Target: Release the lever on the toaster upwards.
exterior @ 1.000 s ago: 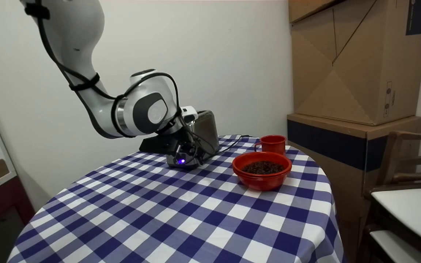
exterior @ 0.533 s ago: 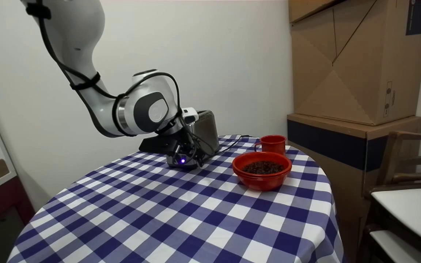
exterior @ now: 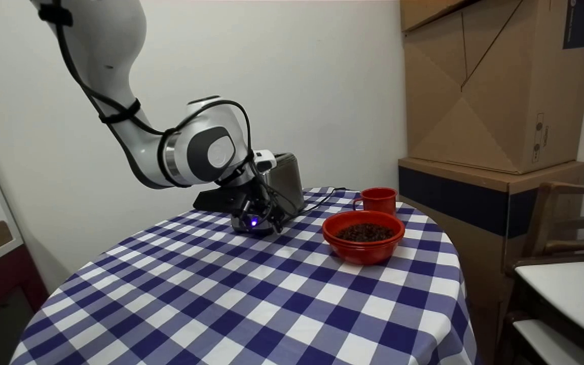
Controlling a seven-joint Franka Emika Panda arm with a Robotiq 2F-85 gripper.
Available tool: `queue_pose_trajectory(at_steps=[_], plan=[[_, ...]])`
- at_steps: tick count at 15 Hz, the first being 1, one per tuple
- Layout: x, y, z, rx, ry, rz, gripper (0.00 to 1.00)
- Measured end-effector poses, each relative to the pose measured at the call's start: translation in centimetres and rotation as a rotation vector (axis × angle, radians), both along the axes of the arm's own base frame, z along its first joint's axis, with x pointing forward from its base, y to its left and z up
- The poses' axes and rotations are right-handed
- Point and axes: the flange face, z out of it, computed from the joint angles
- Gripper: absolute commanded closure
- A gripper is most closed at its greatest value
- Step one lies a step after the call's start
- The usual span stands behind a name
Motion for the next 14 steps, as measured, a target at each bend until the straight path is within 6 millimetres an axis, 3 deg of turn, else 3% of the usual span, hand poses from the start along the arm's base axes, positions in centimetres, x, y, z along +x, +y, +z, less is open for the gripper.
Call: queue_pose_trajectory(at_steps=[14], plan=[[-0.05,-0.91,-0.19,-0.034,-0.051,0.005,0.00]])
